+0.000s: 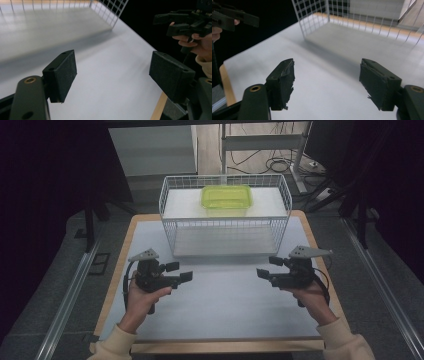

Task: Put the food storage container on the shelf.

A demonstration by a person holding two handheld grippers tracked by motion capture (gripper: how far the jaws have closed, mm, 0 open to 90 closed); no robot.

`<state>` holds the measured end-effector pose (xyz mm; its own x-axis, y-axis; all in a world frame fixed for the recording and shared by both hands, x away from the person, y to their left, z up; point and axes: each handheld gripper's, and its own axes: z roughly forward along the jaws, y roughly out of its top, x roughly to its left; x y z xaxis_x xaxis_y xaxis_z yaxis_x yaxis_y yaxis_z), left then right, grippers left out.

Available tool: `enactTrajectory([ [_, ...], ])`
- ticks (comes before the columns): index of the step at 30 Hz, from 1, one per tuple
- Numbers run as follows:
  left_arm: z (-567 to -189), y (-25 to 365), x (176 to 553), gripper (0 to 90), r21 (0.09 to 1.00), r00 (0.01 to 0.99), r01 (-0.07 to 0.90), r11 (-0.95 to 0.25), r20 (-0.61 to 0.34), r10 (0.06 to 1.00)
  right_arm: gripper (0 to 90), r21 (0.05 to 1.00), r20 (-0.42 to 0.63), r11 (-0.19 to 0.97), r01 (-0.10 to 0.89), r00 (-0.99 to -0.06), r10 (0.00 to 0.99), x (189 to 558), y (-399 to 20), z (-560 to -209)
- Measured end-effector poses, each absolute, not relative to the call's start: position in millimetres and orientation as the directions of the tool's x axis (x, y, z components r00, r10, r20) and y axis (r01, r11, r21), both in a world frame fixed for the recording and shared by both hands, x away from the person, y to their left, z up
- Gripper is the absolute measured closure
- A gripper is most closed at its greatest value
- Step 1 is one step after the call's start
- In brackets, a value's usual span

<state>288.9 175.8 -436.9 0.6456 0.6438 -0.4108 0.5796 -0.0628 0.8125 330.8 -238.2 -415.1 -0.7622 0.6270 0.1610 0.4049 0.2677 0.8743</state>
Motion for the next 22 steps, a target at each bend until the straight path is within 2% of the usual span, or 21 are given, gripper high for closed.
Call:
enactTrajectory([
  [11,-485,163,269,22.6,0.771,0.634,0.624,-0.126,-0.405,0.659,26.8,0.827,0.187,0.320,0.462,-0.763,0.619,308,-243,-475],
  [22,-487,163,269,22.9,0.778,0.631,0.617,-0.117,-0.401,0.664,26.2,0.843,0.158,0.318,0.434,-0.764,0.625,303,-243,-476],
])
